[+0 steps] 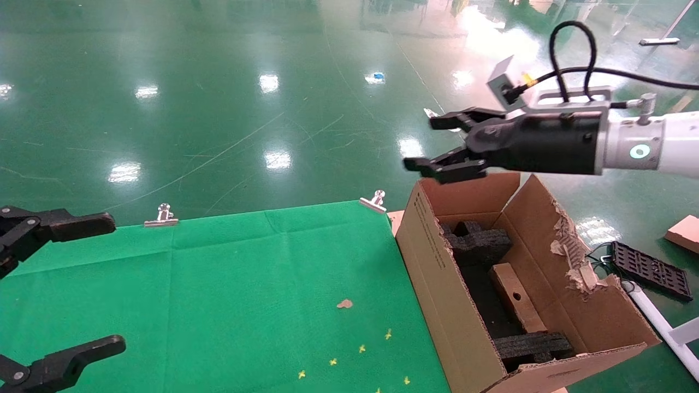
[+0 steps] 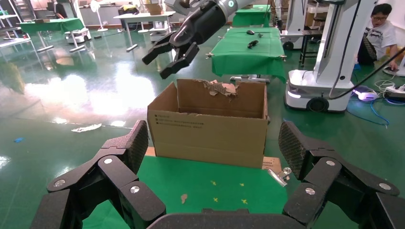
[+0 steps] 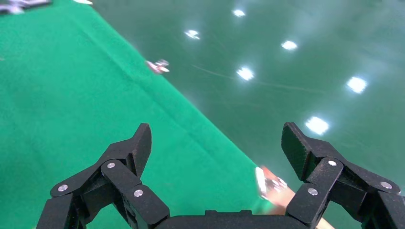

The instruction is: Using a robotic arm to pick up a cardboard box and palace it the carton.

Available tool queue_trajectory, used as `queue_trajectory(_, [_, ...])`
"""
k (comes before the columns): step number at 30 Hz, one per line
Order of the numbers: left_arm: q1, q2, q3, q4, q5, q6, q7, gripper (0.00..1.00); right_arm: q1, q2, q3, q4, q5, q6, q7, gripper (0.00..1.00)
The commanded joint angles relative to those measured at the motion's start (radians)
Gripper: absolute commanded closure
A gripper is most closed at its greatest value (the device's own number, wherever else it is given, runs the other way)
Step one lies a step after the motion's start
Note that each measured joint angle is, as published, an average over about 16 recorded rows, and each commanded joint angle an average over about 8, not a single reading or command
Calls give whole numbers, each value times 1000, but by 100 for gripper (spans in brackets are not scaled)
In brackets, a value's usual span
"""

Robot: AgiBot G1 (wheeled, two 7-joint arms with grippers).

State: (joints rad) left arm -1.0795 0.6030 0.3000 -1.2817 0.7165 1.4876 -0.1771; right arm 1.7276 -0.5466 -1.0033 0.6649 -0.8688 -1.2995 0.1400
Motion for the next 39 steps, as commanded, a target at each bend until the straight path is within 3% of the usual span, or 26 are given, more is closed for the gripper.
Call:
queue_trajectory(1, [0, 0, 0, 0, 0, 0, 0, 0, -33, -3, 37, 31, 7, -10, 2, 0])
queue_trajectory(39, [0, -1, 2, 0, -1, -1, 1, 0, -651, -64, 722, 617, 138, -195, 47, 0])
